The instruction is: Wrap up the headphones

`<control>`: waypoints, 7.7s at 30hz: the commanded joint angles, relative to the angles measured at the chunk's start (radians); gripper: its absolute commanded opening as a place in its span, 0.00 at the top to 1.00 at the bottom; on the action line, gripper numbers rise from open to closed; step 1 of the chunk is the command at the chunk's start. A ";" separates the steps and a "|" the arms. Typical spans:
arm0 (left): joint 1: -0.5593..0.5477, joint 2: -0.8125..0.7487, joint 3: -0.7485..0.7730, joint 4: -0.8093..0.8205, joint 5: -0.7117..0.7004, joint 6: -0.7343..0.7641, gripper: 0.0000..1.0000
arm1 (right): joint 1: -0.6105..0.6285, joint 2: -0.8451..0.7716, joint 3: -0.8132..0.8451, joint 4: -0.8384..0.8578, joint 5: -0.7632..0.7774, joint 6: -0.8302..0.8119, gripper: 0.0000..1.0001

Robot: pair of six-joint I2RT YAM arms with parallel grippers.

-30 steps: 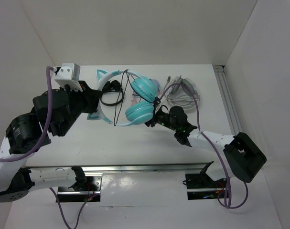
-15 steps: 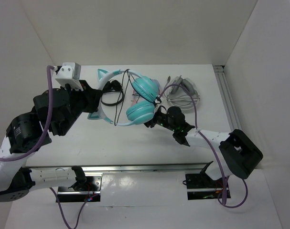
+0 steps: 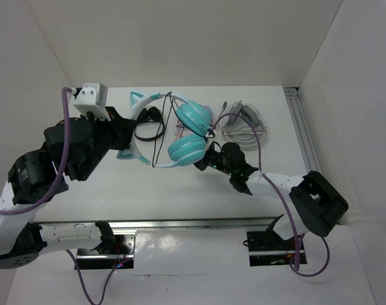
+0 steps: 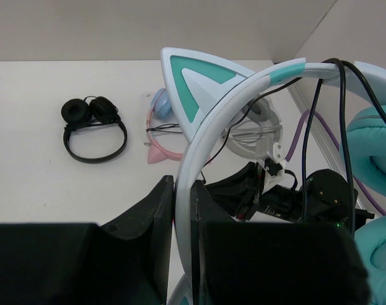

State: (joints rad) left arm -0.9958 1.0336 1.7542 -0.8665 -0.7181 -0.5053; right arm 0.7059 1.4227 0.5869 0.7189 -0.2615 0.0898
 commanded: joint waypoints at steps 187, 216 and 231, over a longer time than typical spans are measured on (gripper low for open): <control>-0.043 -0.030 -0.481 -0.058 0.597 0.386 1.00 | 0.850 -0.435 0.340 -0.780 1.222 -0.660 0.83; -0.043 0.008 -0.294 -0.193 0.540 0.375 1.00 | 0.687 -0.493 0.214 -0.670 1.211 -0.614 0.62; -0.043 0.051 -0.243 -0.256 0.405 0.323 1.00 | 0.566 -0.464 0.186 -0.607 1.160 -0.611 0.41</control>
State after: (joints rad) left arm -1.0359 1.0855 1.4574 -1.1507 -0.2794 -0.1379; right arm 1.2900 0.9565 0.7677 0.0364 0.8982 -0.5362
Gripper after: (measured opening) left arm 0.241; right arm 0.585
